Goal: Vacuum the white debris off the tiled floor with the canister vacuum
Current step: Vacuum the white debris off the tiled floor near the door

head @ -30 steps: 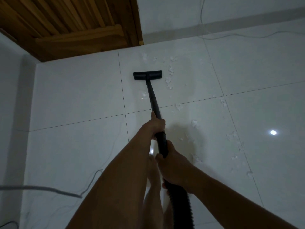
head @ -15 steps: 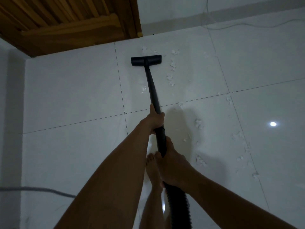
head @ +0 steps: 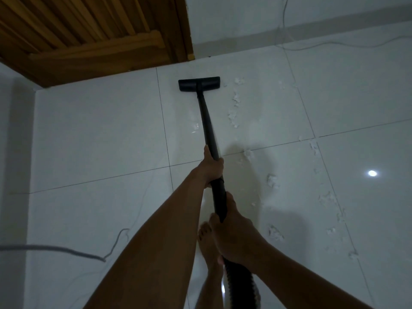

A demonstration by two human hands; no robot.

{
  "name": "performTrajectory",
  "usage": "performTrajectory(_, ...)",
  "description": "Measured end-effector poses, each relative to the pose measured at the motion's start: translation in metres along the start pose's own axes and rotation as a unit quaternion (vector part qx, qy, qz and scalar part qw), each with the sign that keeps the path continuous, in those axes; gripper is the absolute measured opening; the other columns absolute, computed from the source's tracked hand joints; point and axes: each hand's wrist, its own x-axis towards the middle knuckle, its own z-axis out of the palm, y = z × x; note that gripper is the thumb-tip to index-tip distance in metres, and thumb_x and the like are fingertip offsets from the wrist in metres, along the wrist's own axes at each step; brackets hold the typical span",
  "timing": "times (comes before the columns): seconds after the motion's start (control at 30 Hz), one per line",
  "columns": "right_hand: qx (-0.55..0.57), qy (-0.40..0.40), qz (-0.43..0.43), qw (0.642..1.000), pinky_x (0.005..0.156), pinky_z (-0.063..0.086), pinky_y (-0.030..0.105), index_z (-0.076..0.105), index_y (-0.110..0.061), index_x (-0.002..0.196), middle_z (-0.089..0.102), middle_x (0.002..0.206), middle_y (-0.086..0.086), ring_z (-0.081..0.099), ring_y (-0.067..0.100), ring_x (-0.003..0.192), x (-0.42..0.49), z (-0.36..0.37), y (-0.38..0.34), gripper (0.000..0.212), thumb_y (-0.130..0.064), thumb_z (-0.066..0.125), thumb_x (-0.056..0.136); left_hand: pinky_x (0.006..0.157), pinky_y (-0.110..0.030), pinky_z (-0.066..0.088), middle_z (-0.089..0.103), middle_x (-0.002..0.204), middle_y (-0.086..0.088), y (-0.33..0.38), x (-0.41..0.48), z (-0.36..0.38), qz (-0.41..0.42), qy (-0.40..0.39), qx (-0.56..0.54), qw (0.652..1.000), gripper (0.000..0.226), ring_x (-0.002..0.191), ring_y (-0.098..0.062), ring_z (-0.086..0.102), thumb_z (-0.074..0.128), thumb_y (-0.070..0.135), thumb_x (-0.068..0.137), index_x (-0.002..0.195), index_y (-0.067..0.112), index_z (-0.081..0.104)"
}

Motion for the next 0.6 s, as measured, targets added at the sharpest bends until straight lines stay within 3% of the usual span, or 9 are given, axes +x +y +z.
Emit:
performTrajectory(0.3, 0.004, -0.001, -0.009, 1.000, 0.041, 0.049, 0.022, 0.003, -0.043, 0.158, 0.063, 0.092, 0.010, 0.058, 0.013, 0.044, 0.022, -0.006, -0.023, 0.063, -0.030, 0.040, 0.109, 0.061, -0.031, 0.048, 0.045, 0.141, -0.012, 0.018, 0.024, -0.015, 0.010, 0.008, 0.011, 1.000, 0.074, 0.079, -0.018, 0.054, 0.038, 0.028, 0.106, 0.155, 0.036, -0.017)
performTrajectory(0.43, 0.006, 0.001, -0.013, 1.000, 0.042, 0.051, 0.024, 0.003, -0.044, 0.157, 0.062, 0.088, 0.009, 0.058, 0.013, 0.042, 0.032, -0.008, -0.034, 0.063, -0.029, 0.040, 0.109, 0.079, -0.039, 0.052, 0.042, 0.146, -0.012, 0.027, 0.036, -0.022, 0.007, 0.009, 0.024, 1.000, 0.074, 0.095, -0.025, 0.057, 0.037, 0.031, 0.105, 0.154, 0.037, -0.018)
performTrajectory(0.6, -0.002, 0.002, -0.012, 1.000, 0.042, 0.049, 0.023, 0.000, -0.046, 0.157, 0.065, 0.089, 0.010, 0.059, 0.014, 0.044, 0.040, -0.011, -0.046, 0.063, -0.030, 0.039, 0.110, 0.080, -0.040, 0.052, 0.044, 0.144, -0.010, 0.035, 0.045, -0.030, 0.005, 0.008, 0.027, 1.000, 0.073, 0.091, -0.022, 0.055, 0.037, 0.032, 0.105, 0.154, 0.038, -0.018)
